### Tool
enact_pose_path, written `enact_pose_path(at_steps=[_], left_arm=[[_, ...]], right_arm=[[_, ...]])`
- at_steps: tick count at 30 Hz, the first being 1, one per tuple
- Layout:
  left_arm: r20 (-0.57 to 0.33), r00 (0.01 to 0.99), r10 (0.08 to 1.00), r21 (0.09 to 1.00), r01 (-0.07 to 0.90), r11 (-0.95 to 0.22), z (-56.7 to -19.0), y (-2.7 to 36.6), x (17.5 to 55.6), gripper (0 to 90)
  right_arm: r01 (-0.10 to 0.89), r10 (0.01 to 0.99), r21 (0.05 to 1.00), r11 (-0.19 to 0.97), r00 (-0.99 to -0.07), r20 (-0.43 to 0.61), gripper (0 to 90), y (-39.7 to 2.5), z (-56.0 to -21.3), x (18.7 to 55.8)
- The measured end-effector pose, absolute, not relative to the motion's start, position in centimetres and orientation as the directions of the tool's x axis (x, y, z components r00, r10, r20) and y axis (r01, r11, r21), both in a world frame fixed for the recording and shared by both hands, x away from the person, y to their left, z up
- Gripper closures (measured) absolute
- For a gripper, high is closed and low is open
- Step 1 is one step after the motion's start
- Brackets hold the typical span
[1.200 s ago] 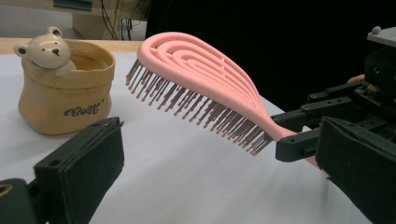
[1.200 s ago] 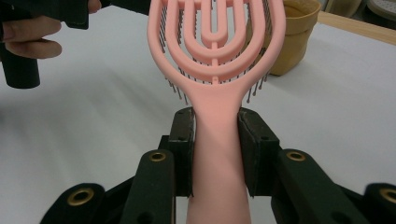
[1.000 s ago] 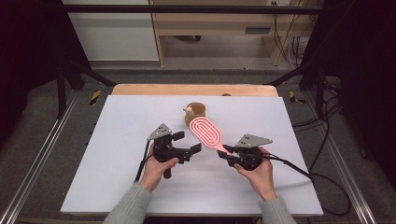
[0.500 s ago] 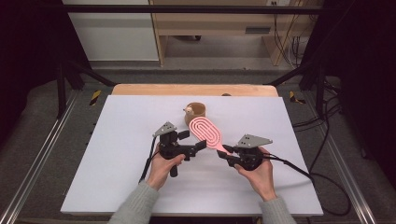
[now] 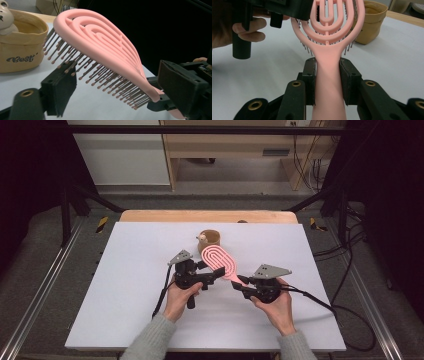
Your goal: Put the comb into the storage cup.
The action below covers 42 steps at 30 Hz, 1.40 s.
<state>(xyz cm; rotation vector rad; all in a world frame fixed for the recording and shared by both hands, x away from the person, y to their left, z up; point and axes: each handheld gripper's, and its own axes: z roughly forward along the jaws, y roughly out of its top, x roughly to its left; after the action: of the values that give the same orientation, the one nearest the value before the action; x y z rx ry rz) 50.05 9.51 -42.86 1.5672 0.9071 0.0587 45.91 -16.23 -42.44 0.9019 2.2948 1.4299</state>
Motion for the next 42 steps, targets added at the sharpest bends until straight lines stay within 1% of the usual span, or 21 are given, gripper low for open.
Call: enact_pose_path(at_steps=[5,7,18,42], left_arm=[[-0.463,0.681,0.568,0.856,0.511,0.086,-42.88,9.49,50.09,26.3],[-0.475,0.680,0.559,0.850,0.520,0.090,-42.87,9.52,50.11,28.3],[-0.511,0.662,0.548,0.831,0.542,0.121,-42.74,9.71,50.07,35.5],[-0.513,0.662,0.546,0.835,0.532,0.138,-42.25,9.51,49.31,49.9]], right_arm=[[0.348,0.633,0.883,0.313,-0.770,0.079,68.9,-16.16,-42.42,45.86],[0.346,0.631,0.885,0.312,-0.772,0.079,68.9,-16.15,-42.39,45.81],[0.343,0.621,0.885,0.315,-0.779,0.081,68.9,-15.91,-42.69,45.86],[0.329,0.613,0.879,0.345,-0.788,0.054,69.2,-15.59,-43.21,45.93]])
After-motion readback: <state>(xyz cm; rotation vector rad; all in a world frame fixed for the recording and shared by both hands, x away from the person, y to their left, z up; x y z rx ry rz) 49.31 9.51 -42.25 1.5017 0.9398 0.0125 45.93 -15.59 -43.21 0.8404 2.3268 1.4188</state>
